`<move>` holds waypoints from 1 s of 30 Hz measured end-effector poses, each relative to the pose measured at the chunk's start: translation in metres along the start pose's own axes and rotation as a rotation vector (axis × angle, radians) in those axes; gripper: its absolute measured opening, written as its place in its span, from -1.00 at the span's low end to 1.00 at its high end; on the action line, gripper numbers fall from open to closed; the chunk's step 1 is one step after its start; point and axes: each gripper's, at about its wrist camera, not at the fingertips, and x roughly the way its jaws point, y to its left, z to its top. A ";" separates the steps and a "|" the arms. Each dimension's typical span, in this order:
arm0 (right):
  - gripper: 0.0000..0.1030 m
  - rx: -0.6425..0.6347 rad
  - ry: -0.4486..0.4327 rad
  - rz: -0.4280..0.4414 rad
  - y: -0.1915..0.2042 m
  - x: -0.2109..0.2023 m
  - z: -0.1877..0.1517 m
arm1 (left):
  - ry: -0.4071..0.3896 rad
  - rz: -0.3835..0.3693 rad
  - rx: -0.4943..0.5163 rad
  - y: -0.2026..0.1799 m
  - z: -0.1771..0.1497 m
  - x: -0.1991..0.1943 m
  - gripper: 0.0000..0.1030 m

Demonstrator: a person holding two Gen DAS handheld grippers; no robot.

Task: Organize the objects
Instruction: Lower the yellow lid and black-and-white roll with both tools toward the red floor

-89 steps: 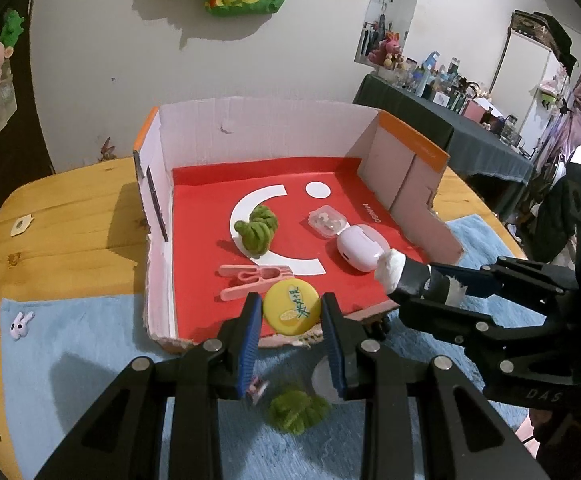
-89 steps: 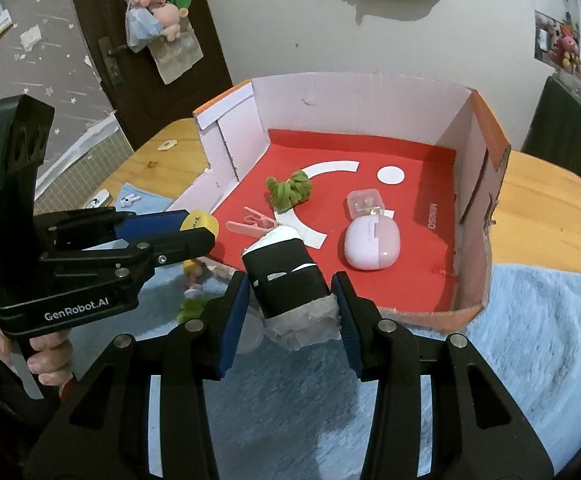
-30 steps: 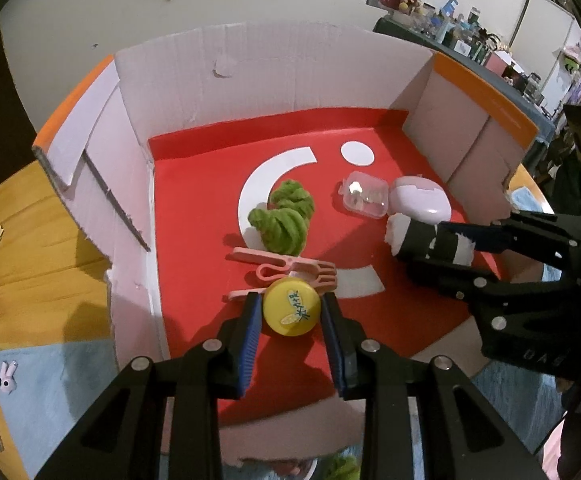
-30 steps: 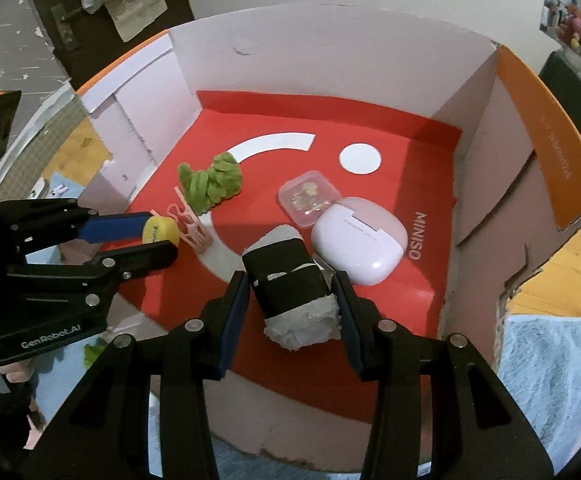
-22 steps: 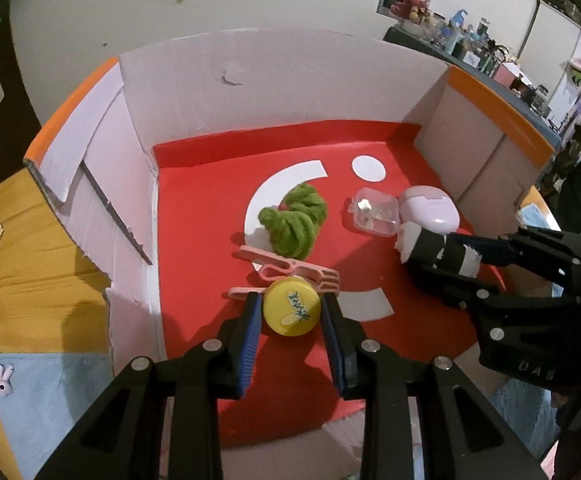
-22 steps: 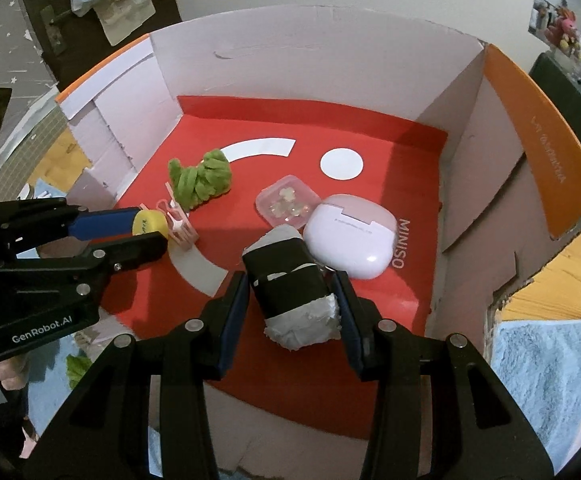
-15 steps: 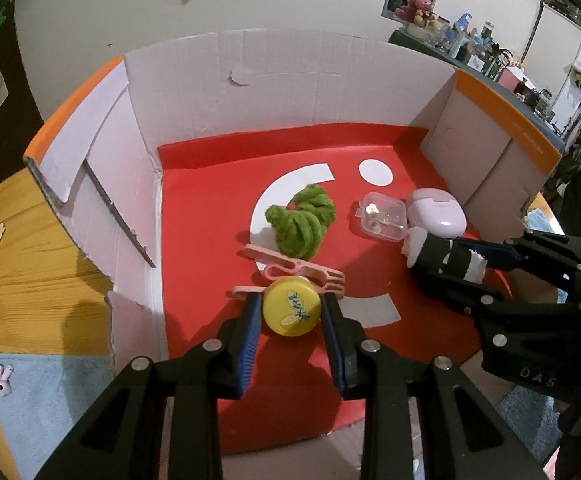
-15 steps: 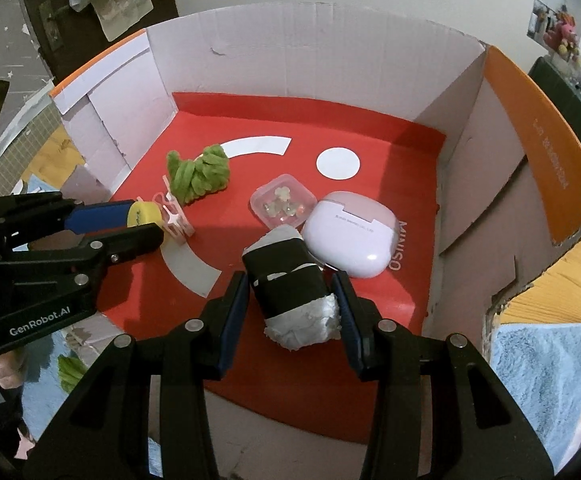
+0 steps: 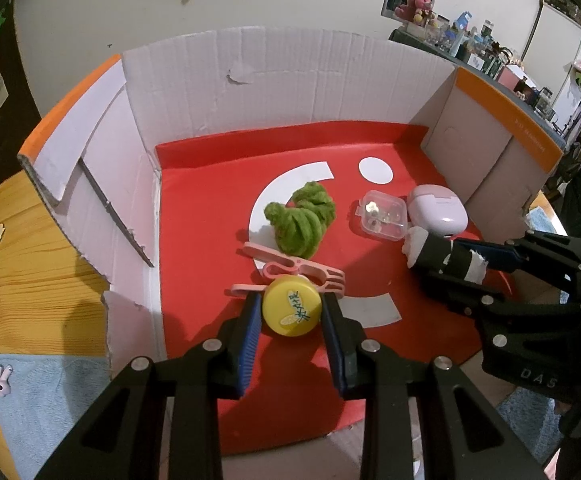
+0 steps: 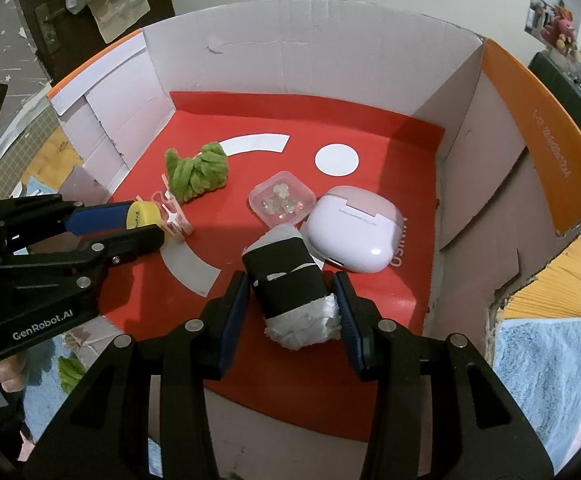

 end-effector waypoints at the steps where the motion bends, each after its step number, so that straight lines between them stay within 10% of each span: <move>1: -0.21 0.003 -0.001 0.003 -0.001 0.000 0.000 | 0.003 -0.002 -0.001 0.000 0.000 0.001 -0.38; 30: -0.09 0.021 -0.008 0.034 -0.001 -0.001 -0.001 | 0.000 0.004 0.000 0.000 -0.001 0.002 -0.28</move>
